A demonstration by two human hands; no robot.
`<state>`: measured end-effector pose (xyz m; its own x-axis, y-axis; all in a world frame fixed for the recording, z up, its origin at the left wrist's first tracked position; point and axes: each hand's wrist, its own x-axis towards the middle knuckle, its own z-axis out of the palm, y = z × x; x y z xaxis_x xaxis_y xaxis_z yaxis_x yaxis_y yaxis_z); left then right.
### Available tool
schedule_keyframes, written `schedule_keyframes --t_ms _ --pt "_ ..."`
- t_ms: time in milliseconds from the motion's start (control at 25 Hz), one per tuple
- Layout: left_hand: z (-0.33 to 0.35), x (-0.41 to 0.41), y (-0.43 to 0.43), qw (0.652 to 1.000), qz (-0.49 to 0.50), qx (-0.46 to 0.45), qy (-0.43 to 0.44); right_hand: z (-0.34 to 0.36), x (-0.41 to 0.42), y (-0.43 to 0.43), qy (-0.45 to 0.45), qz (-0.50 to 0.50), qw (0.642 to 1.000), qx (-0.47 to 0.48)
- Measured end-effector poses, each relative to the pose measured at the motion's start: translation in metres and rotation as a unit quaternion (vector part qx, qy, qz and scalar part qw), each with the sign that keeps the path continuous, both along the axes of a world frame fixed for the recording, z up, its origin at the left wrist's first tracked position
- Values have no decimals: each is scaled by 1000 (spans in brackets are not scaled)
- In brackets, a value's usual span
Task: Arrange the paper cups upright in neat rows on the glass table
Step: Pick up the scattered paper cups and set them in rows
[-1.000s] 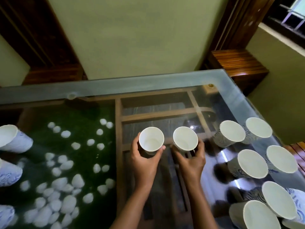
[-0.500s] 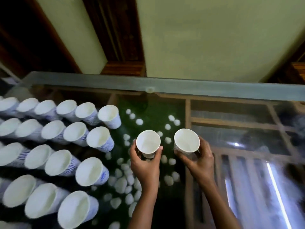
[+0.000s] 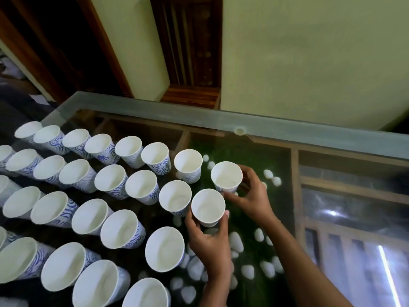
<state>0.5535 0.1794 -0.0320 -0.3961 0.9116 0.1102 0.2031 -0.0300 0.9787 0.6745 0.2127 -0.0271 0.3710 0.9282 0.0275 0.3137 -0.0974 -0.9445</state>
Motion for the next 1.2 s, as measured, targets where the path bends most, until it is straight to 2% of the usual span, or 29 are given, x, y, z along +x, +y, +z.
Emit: schedule_keyframes --t_ms 240,400,600,760,920,1120,1200 --pt "0 -1 -3 1000 -8 4 -2 -6 -13 13 7 21 1000 -3" --pt "5 -4 -18 999 -19 -24 -31 -1 -10 -10 9 9 1000 -26" --pt "15 -4 -60 991 -55 -114 -42 13 2 -87 49 -36 998 -31" --pt "25 15 -119 974 -169 -140 -59 19 19 -189 104 -134 985 -12" --pt "29 49 -178 944 -293 -150 -28 33 36 -292 118 -292 949 5" --pt "29 105 -272 864 -474 -168 -4 52 48 -415 120 -445 886 44" --pt "27 119 -303 827 -539 -159 9 61 40 -447 101 -469 877 41"
